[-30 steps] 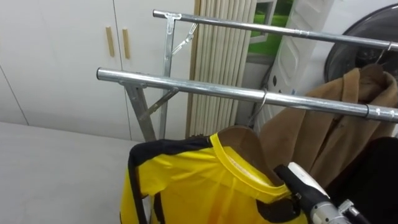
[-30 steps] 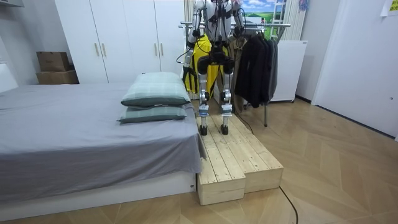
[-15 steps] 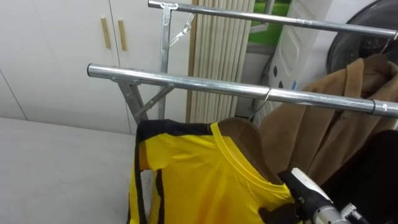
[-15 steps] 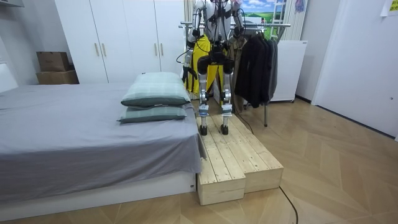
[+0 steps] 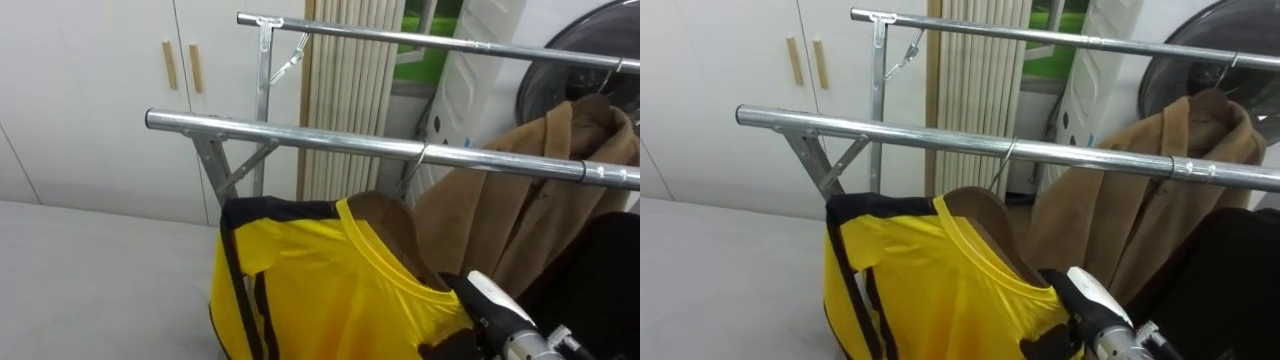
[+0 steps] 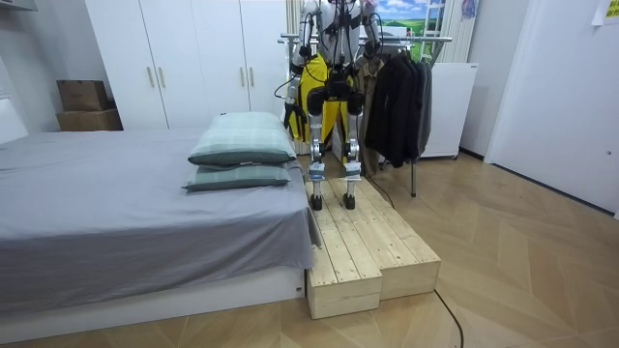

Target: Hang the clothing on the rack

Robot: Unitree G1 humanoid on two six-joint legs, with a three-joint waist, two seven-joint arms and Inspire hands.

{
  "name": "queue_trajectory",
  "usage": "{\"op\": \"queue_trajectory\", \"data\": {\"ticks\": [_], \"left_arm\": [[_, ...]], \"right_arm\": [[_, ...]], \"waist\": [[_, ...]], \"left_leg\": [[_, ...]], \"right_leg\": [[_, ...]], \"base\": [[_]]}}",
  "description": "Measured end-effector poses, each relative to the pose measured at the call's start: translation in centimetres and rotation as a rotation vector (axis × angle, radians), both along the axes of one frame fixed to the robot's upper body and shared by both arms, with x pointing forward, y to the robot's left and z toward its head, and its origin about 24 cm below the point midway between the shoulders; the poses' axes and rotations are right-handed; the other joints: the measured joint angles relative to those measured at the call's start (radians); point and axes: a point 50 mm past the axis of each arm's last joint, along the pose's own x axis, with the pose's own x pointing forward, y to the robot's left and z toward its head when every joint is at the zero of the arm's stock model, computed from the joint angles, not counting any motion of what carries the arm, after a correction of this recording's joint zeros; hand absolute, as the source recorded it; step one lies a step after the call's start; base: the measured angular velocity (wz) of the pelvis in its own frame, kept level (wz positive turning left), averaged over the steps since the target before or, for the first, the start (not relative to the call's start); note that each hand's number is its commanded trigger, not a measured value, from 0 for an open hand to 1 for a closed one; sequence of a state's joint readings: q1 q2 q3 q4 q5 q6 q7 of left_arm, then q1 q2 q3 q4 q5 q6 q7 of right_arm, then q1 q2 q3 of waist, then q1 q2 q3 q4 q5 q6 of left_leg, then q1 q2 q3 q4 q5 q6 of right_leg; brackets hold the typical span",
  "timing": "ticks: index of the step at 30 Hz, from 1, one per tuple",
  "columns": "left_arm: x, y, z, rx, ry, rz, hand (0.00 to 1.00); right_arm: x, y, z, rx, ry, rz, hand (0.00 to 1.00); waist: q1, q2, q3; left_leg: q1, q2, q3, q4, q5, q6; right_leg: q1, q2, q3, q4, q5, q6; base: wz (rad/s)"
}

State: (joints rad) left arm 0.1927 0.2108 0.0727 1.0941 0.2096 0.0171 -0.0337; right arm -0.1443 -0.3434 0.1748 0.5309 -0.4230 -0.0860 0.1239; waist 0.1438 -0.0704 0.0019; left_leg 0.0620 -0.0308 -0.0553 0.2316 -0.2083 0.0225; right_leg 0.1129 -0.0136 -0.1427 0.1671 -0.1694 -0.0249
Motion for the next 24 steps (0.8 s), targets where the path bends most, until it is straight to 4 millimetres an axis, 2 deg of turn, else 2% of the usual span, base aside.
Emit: {"op": "queue_trajectory", "data": {"ticks": [4, 12, 14, 18, 24], "left_arm": [[-0.1, 0.0, 0.0, -0.001, 0.005, 0.001, 0.00], [-0.3, -0.1, -0.2, 0.000, 0.016, 0.020, 0.00], [-0.3, -0.2, -0.2, 0.004, 0.014, 0.030, 0.00], [-0.6, -0.4, -0.3, 0.004, 0.020, 0.036, 0.00], [-1.0, -0.7, -0.5, 0.001, 0.044, 0.044, 0.00]], "right_arm": [[0.1, 0.1, 0.3, -0.009, -0.014, 0.008, 0.00], [0.6, 0.9, 1.8, 0.020, -0.084, 0.024, 0.00], [0.8, 1.3, 2.5, 0.072, -0.118, 0.013, 0.00], [0.8, 2.0, 2.8, 0.173, -0.139, -0.015, 0.00], [0.6, 1.7, 2.9, 0.416, -0.143, -0.128, 0.00]], "waist": [[-0.005, -0.004, -0.0019], [-0.012, 0.003, 0.0028], [-0.015, 0.005, 0.0039], [-0.022, 0.006, 0.0038], [-0.026, 0.013, 0.0015]], "left_leg": [[0.000, 0.000, 0.003, -0.008, 0.000, 0.000], [0.001, 0.002, 0.017, -0.014, 0.000, 0.000], [0.001, 0.002, 0.020, -0.020, 0.000, 0.000], [0.002, 0.002, 0.022, -0.026, 0.000, 0.000], [0.004, 0.003, 0.027, -0.026, 0.000, 0.000]], "right_leg": [[0.005, 0.000, 0.001, -0.001, 0.000, 0.001], [0.004, 0.000, 0.010, -0.012, 0.000, 0.001], [-0.001, 0.000, 0.007, -0.012, 0.000, 0.001], [-0.003, -0.001, 0.004, -0.012, 0.000, 0.001], [-0.009, -0.003, 0.007, -0.010, 0.000, 0.002]], "base": [[0.00], [-0.03], [-0.04], [-0.01], [-0.02]]}}
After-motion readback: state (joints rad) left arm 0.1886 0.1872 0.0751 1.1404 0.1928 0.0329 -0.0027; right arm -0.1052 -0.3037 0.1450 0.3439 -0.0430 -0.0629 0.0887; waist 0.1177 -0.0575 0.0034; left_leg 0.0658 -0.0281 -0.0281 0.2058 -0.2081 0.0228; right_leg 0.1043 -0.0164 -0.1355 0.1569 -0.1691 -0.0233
